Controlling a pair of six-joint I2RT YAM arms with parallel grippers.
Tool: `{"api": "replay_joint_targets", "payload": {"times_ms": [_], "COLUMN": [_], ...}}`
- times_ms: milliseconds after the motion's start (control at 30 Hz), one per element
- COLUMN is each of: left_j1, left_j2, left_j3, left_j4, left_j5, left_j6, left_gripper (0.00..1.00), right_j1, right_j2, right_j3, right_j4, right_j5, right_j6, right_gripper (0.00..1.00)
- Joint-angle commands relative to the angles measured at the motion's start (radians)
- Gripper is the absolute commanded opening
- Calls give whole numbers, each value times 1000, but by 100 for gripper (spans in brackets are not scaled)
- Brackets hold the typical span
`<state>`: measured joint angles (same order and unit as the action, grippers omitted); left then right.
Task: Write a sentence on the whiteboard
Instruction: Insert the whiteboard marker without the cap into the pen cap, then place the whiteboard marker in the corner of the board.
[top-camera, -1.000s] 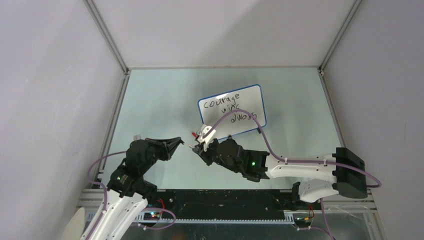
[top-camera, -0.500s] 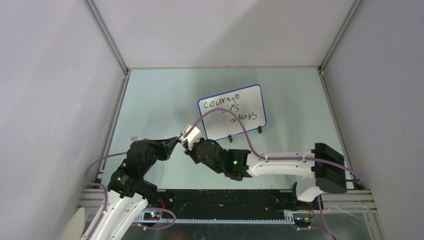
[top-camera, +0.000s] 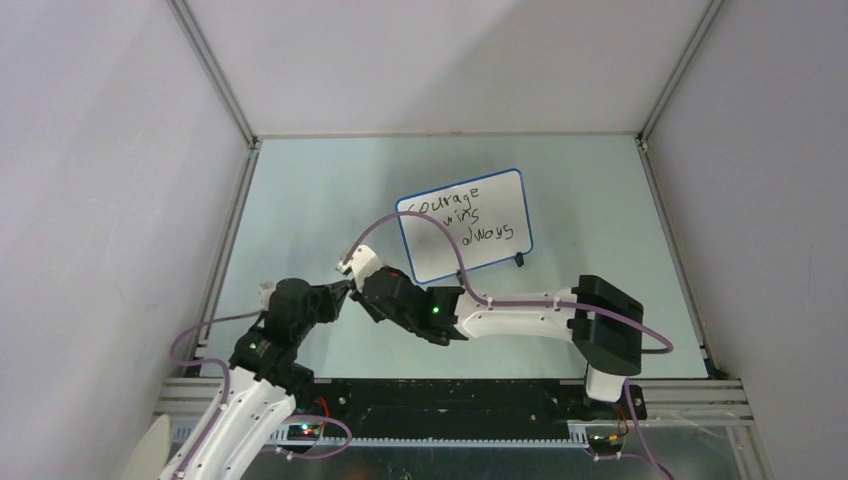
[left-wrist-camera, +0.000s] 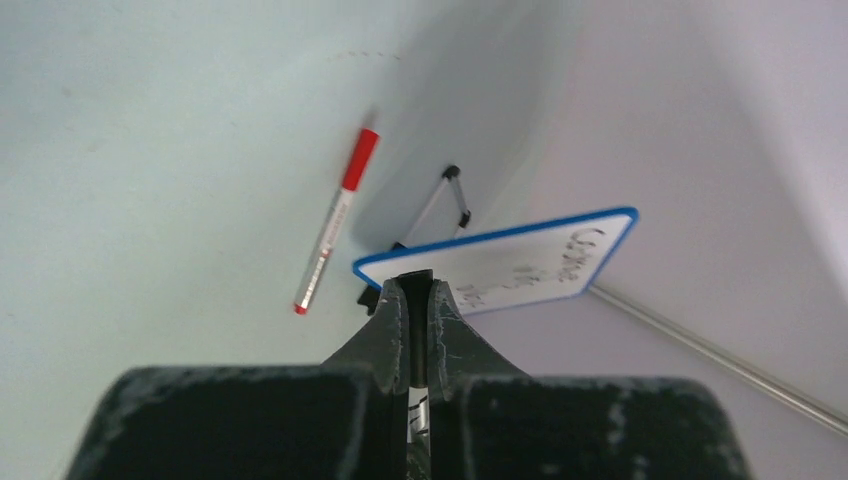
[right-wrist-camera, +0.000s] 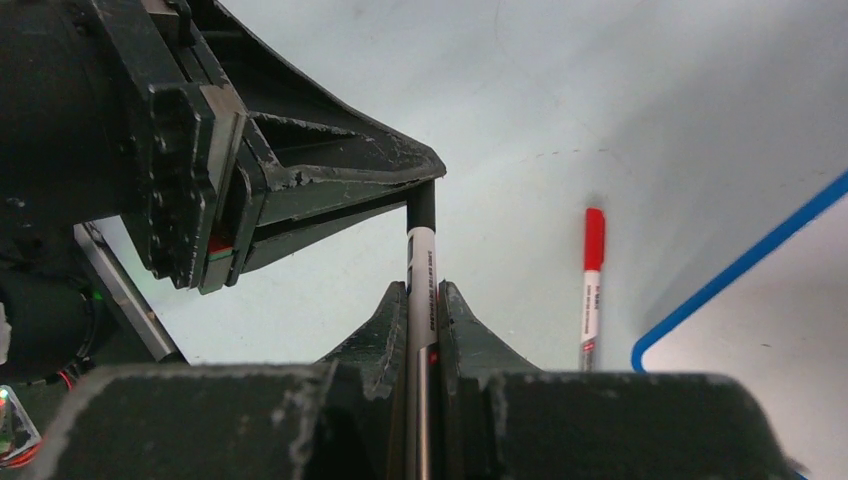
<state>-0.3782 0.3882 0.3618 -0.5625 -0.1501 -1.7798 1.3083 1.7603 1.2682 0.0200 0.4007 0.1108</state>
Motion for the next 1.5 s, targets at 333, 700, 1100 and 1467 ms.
{"api": "replay_joint_targets", "payload": {"times_ms": [333, 700, 1100, 1467], "left_j1": [-17, 154, 181, 181], "left_j2": [-19, 408, 690, 427], "left_j3": [-20, 193, 273, 218], "left_j4": [-25, -160, -32, 133], "left_j5": [-41, -253, -198, -269], "left_j6": [65, 524, 857, 1101], "left_gripper": [0, 0, 29, 99], "right_j1": [-79, -136, -315, -875], "right_j2": [77, -247, -713, -1050], "right_j3": [21, -192, -502, -710], "right_j4": [32, -32, -247, -221], "right_j5": [-102, -94, -90, -71], "right_j6": [126, 140, 132, 177], "right_gripper": [67, 92, 89, 87]}}
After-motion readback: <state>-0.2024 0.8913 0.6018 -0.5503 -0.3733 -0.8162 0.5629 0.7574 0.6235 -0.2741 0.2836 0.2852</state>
